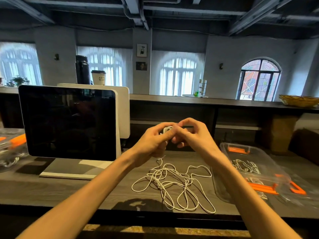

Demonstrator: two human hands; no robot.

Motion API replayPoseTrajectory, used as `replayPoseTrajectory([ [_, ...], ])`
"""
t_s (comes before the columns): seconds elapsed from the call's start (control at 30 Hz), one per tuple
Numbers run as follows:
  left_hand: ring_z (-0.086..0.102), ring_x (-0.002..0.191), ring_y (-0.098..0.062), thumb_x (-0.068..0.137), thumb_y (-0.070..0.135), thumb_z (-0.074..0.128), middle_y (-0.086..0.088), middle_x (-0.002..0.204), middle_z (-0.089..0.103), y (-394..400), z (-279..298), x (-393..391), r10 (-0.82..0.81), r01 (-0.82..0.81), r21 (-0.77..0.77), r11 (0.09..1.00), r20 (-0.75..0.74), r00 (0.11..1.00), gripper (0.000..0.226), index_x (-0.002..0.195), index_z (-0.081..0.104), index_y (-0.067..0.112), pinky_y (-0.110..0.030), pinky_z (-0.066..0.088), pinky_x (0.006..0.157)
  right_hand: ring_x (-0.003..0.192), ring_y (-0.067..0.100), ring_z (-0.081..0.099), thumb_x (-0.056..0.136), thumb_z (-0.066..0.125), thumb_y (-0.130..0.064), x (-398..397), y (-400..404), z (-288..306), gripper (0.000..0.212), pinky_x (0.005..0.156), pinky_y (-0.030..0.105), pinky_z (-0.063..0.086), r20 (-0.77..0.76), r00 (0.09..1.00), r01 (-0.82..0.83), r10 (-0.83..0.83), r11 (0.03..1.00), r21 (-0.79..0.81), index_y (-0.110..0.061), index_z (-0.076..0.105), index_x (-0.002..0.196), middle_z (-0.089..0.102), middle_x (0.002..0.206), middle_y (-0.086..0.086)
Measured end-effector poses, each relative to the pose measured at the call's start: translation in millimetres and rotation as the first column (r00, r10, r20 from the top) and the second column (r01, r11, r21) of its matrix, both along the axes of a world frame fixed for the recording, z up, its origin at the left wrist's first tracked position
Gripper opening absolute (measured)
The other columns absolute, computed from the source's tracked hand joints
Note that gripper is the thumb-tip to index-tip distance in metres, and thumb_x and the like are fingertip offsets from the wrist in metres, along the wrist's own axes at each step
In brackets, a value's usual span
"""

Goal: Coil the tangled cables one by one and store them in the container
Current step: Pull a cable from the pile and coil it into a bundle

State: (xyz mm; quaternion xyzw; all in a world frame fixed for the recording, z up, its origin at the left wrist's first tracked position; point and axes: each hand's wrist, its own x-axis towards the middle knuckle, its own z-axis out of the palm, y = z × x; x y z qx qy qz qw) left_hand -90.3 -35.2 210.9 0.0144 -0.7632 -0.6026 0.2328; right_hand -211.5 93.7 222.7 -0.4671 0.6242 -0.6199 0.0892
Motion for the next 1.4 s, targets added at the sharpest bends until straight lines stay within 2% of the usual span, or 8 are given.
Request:
replayPoseTrajectory([
  [0.13, 0.024, 0.040, -0.008, 0.099, 0.045, 0.057, 0.002, 0.053, 0.030, 0.2, 3.8, -3.0, 0.000, 0.004, 0.305, 0.952, -0.011, 1.000, 0.033, 0.092, 0.064, 0.014, -0.019, 0.022, 0.038, 0.056, 0.011, 0.064, 0.100, 0.066, -0.024, 9.7, -2.4, -15.4, 0.015, 0.052, 0.023, 0.052, -0.357, 0.920, 0.142, -0.161, 0.987, -0.079, -0.012, 0.057, 0.103, 0.067, 0.066, 0.002],
  [0.33, 0.024, 0.035, -0.006, 0.097, 0.044, 0.059, 0.005, 0.050, 0.029, -1.2, 2.5, -3.6, -0.111, 0.086, 0.617, 0.782, 0.001, 0.994, 0.036, 0.094, 0.063, 0.009, -0.015, 0.020, 0.038, 0.080, 0.013, 0.071, 0.101, 0.064, -0.020, 8.6, 1.4, -21.0, 0.015, 0.069, 0.031, 0.060, -0.550, 0.835, 0.013, -0.023, 1.000, -0.021, -0.017, 0.058, 0.115, 0.073, 0.090, -0.003],
  [0.43, 0.023, 0.035, -0.006, 0.094, 0.044, 0.060, 0.006, 0.049, 0.029, -2.5, 5.9, 1.8, -0.120, 0.116, 0.616, 0.779, -0.035, 0.992, 0.034, 0.093, 0.067, 0.010, -0.015, 0.018, 0.038, 0.088, 0.016, 0.073, 0.099, 0.067, -0.017, 5.7, 10.1, -19.5, 0.024, 0.066, 0.027, 0.060, -0.452, 0.885, -0.120, 0.112, 0.993, 0.010, -0.015, 0.064, 0.123, 0.075, 0.099, -0.006],
  [0.57, 0.022, 0.035, -0.007, 0.095, 0.045, 0.059, 0.006, 0.047, 0.028, 2.8, 8.0, 5.8, -0.193, 0.178, 0.604, 0.777, -0.041, 0.980, 0.039, 0.076, 0.068, 0.012, -0.017, 0.016, 0.040, 0.068, 0.015, 0.067, 0.103, 0.060, -0.022, 9.0, 8.8, -19.0, 0.017, 0.053, 0.022, 0.051, -0.417, 0.909, -0.078, 0.017, 0.988, -0.130, -0.013, 0.073, 0.108, 0.070, 0.079, -0.005],
  [0.83, 0.011, 0.042, -0.011, 0.100, 0.049, 0.047, 0.007, 0.043, 0.029, 2.2, 16.3, 6.3, -0.246, 0.211, 0.499, 0.841, 0.005, 0.969, 0.049, 0.075, 0.074, 0.016, -0.018, 0.013, 0.040, 0.080, 0.013, 0.064, 0.108, 0.048, -0.031, 11.2, -2.5, -14.2, 0.028, 0.071, 0.027, 0.052, -0.419, 0.908, 0.012, -0.017, 1.000, -0.014, -0.019, 0.069, 0.095, 0.067, 0.084, -0.005],
  [1.03, 0.029, 0.041, -0.007, 0.097, 0.052, 0.056, 0.003, 0.052, 0.036, -7.7, 13.0, -0.3, 0.005, -0.036, 0.266, 0.963, 0.115, 0.993, 0.045, 0.070, 0.061, 0.017, -0.020, 0.021, 0.043, 0.073, 0.008, 0.058, 0.107, 0.047, -0.037, 16.9, -4.3, -23.0, 0.027, 0.062, 0.029, 0.052, -0.814, 0.541, 0.149, -0.211, 0.977, -0.155, -0.020, 0.068, 0.104, 0.064, 0.091, -0.009],
  [1.2, 0.054, 0.071, -0.023, 0.102, 0.053, 0.044, -0.010, 0.071, 0.057, 2.0, 2.7, -8.8, 0.285, -0.288, 0.052, 0.956, 0.056, 0.957, 0.051, 0.076, 0.059, 0.012, -0.029, 0.043, 0.063, 0.057, 0.007, 0.063, 0.099, 0.064, -0.042, 26.3, -1.3, -5.5, 0.031, 0.054, 0.018, 0.047, -0.421, 0.907, 0.007, 0.024, 0.997, 0.073, -0.016, 0.078, 0.088, 0.065, 0.063, -0.005],
  [1.4, 0.052, 0.063, -0.019, 0.102, 0.053, 0.043, -0.013, 0.074, 0.057, 1.5, -1.9, -5.5, 0.208, -0.206, 0.048, 0.977, -0.030, 0.978, 0.053, 0.088, 0.066, 0.007, -0.024, 0.040, 0.051, 0.062, 0.015, 0.067, 0.086, 0.072, -0.048, 25.9, 3.5, 19.4, 0.042, 0.055, 0.020, 0.052, -0.059, 0.984, -0.145, 0.170, 0.942, 0.303, -0.006, 0.080, 0.089, 0.073, 0.073, 0.013],
])
